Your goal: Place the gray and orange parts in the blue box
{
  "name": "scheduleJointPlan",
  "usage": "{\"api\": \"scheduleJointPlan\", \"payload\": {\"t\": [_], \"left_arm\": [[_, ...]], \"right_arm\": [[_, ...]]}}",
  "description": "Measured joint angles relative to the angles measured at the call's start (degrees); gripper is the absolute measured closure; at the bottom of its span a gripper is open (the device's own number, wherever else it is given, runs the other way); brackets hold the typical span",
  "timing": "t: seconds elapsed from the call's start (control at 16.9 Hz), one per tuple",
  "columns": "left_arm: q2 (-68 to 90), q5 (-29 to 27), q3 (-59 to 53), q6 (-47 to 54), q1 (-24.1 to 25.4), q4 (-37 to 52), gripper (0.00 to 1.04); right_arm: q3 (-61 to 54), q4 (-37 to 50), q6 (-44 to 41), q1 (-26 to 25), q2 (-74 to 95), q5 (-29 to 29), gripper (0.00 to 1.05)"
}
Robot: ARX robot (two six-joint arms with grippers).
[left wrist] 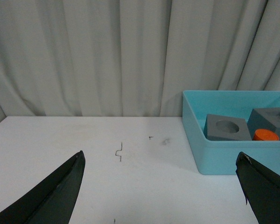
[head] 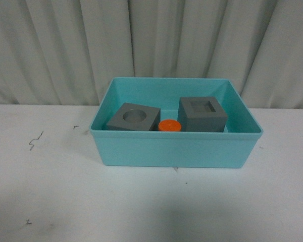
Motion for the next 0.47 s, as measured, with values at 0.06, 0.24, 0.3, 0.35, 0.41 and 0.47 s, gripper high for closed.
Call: {"api": "scheduleJointPlan", "payload": {"t": [0.06,0.24,0.3,0.35,0.41,0.47], "left_arm": [[0.00,0.00,0.00,0.00,0.00,0.02,0.07],[0.00,0.00,0.00,0.00,0.00,0.02,0.07],[0.00,0.02,0.00,0.00,0.00,0.02,0.07],[0.00,0.00,0.00,0.00,0.00,0.02,0.07],[0.00,0.00,0.00,0.00,0.00,0.02,0.07],[0.00,0.00,0.00,0.00,0.00,0.02,0.07]], "right_arm": [[0.00,0.00,0.00,0.00,0.00,0.00,1.03],[0.00,0.00,0.00,0.00,0.00,0.00,0.92],[0.00,0.00,0.00,0.00,0.00,0.00,0.81],[0.00,0.00,0.00,0.00,0.00,0.00,0.69],[0.00,0.00,0.00,0.00,0.00,0.00,0.58],[0.00,0.00,0.00,0.00,0.00,0.00,0.45]]}}
